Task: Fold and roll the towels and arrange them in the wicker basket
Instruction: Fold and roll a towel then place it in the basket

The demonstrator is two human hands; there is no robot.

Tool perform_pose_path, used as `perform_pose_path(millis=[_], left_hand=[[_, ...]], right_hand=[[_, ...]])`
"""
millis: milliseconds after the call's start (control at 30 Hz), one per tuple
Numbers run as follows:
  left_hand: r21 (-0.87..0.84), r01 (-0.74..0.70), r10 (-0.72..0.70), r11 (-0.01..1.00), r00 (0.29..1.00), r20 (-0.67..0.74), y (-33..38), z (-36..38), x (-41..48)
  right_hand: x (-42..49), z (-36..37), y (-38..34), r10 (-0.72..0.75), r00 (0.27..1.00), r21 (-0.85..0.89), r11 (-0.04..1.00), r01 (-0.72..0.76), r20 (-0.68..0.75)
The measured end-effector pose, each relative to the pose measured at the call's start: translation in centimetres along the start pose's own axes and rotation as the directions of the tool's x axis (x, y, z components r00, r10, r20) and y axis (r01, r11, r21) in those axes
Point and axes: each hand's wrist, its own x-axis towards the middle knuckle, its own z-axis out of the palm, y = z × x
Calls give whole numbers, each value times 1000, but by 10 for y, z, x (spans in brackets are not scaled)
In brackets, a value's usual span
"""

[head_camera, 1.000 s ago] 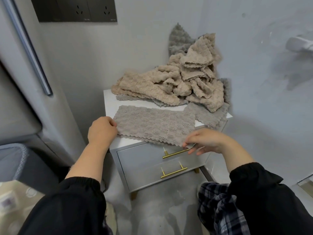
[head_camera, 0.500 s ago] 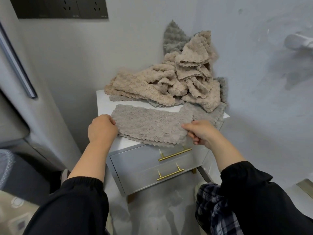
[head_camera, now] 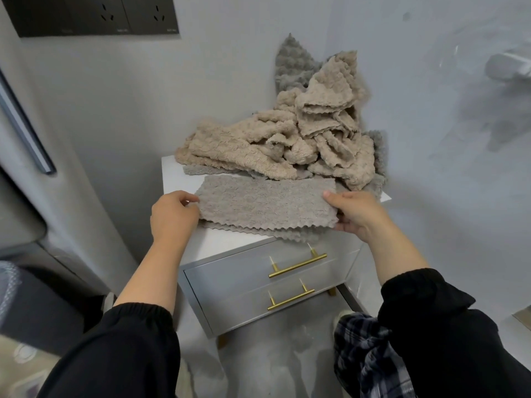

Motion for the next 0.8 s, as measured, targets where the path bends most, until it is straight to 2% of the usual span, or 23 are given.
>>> perform_pose_path(millis=[133,233,300,400,500,567,633,700,800], left_hand=[[-92,2,-4,996,1000,-22,3,-2,2],[-142,32,-34,989,999,-8,0,-2,3],[-110,56,-56,992,998,7,-2,-1,3],[13,60,-61,998,998,29,-3,1,2],[165,47,-57,985,997,56,1,0,-1],[326,-47,30,944,998,58,3,1,-5],[418,-197,204,887,979,27,4,5,-9],[403,-376,397,835,917,33,8,12,-12],[252,-625,563,739,778,277,16,27,-17]], right_hand=[[-5,-7,-5,91,983,176,977,-119,158],[-8,-8,-5,127,972,188,968,-165,199],[-9,-6,1,125,985,41,991,-131,122],[-4,1,11,-5,998,-276,961,-13,-67],[0,7,18,-49,992,-357,934,6,-113],[0,6,22,-19,995,-424,905,-22,-93],[-1,2,23,56,997,-512,856,-71,-45],[-1,-1,24,112,994,-559,824,-96,-6],[0,-3,24,133,991,-538,837,-101,20]])
